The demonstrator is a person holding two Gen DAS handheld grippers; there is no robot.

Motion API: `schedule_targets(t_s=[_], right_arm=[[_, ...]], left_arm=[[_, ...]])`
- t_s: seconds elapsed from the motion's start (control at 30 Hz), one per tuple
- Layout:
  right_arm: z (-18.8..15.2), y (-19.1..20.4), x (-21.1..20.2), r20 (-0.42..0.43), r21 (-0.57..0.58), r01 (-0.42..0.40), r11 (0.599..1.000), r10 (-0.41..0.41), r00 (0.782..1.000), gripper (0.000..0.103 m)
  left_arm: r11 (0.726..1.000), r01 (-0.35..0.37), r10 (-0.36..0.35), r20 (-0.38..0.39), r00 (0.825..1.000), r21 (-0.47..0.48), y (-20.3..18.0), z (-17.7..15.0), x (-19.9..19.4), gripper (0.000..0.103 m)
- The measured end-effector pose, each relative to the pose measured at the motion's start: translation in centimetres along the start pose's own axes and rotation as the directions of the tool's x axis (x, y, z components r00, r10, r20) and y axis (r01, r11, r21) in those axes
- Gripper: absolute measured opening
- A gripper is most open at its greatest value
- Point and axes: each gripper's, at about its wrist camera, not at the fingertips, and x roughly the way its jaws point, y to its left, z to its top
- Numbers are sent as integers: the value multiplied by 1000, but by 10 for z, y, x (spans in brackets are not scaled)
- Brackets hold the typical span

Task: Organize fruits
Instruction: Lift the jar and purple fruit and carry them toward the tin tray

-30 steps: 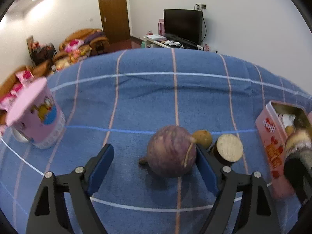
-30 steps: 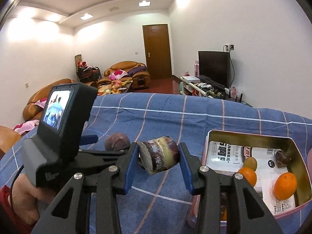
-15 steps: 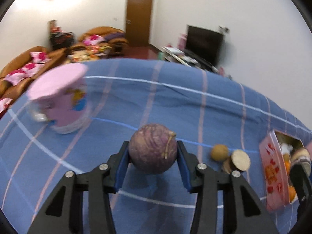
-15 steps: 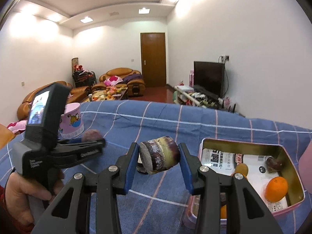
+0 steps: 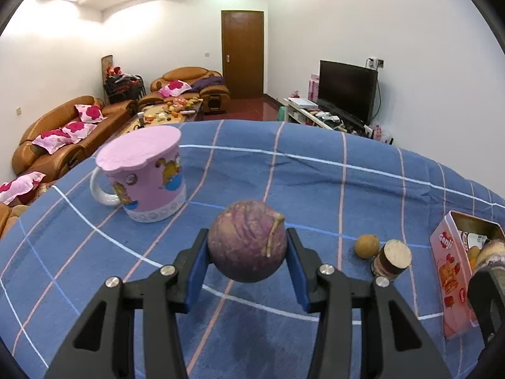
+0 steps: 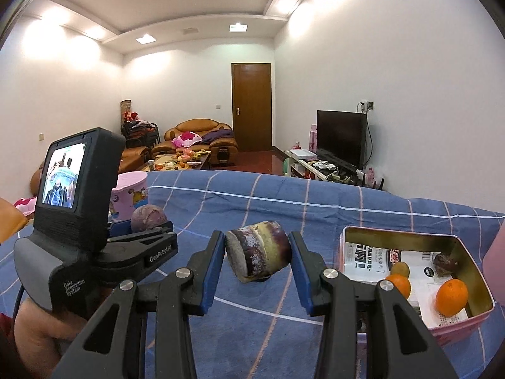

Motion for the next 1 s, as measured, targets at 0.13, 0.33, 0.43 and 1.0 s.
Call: schedule_targets(t_s=[0.13, 0.33, 0.43, 1.0], right_arm=[[-1, 1, -2, 1, 1, -4, 1000, 4, 1000, 43], [-2, 0, -3, -2, 7, -4, 1000, 4, 1000, 43], [-2, 1, -5, -2, 9, -4, 1000, 4, 1000, 43], [-9, -1, -14, -10, 18, -12, 1000, 12, 1000, 43]], left_arm=[[1000, -19, 19, 9, 1000, 1, -2, -3, -3, 48], [1000, -27, 27, 22, 999, -5, 2, -7, -10, 48], [1000, -29, 29, 25, 999, -9, 4, -10, -13, 48], [998, -47, 49, 61, 997, -34, 6, -23, -35, 48]])
